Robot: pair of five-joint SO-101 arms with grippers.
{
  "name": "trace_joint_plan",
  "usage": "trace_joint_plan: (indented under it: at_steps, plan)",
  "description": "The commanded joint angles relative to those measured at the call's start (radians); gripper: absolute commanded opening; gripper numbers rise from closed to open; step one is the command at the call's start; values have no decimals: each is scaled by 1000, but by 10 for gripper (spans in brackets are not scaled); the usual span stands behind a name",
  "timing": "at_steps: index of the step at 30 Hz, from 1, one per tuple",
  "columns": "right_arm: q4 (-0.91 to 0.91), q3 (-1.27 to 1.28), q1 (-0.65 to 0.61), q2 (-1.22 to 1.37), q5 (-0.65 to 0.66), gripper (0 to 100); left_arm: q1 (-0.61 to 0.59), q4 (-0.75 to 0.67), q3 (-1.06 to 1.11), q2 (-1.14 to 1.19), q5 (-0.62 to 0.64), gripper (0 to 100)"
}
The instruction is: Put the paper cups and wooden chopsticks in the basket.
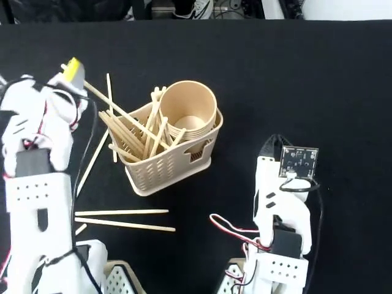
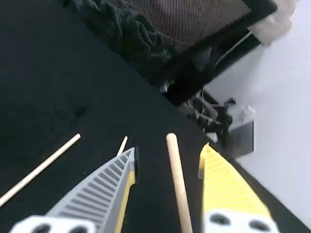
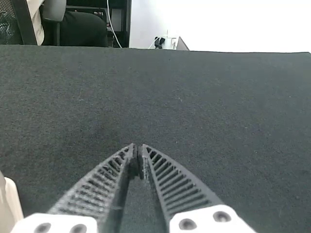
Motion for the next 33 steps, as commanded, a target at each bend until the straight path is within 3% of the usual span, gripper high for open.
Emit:
trace_joint_plan:
  at_steps: [1, 6, 12, 19, 25, 33]
  plan:
    - [-5, -12, 11, -47, 9, 13, 87, 0, -67, 68, 9, 220]
    - [-5, -12, 11, -47, 9, 13, 99, 0, -74, 137, 6, 205]
    - [-3, -15, 11, -47, 9, 13, 97, -2, -74, 149, -51, 25]
    - [-3, -15, 11, -47, 9, 13, 119, -14, -107, 3, -95, 29]
    - [-5, -15, 11, -47, 9, 13, 209, -31, -97, -218, -269, 28]
    - [-5, -15, 11, -47, 9, 13, 334, -77, 111, -397, -338, 28]
